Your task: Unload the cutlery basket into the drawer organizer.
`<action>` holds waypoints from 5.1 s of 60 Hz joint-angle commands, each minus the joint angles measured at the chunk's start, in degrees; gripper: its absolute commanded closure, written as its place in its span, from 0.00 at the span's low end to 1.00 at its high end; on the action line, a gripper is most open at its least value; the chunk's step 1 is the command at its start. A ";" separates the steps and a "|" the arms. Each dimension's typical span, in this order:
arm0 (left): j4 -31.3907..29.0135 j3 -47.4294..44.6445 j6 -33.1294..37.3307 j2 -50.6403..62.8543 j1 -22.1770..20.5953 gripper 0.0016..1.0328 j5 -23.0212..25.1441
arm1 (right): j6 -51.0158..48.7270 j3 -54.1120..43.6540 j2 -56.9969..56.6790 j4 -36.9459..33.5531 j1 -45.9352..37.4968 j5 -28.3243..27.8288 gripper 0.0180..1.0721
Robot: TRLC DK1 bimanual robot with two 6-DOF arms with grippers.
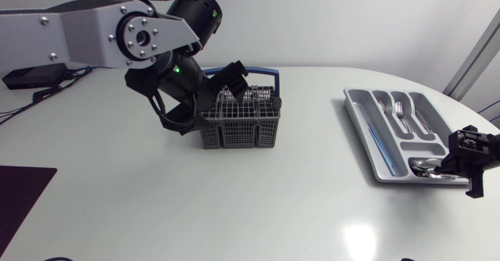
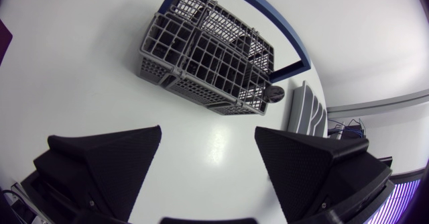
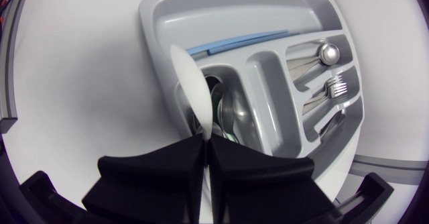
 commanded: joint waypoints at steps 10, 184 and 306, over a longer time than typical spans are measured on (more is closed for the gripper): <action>-0.61 -2.82 2.24 -2.22 -0.28 0.05 -0.95 | -3.61 0.78 2.98 3.07 -1.18 3.67 0.93; 41.93 -30.06 57.70 -8.11 -0.28 0.05 -0.42 | 101.24 23.02 5.36 3.68 54.72 -7.66 0.25; 48.34 -31.91 58.49 -3.89 0.59 0.05 2.04 | 104.05 18.09 -1.15 13.44 55.51 -9.33 0.94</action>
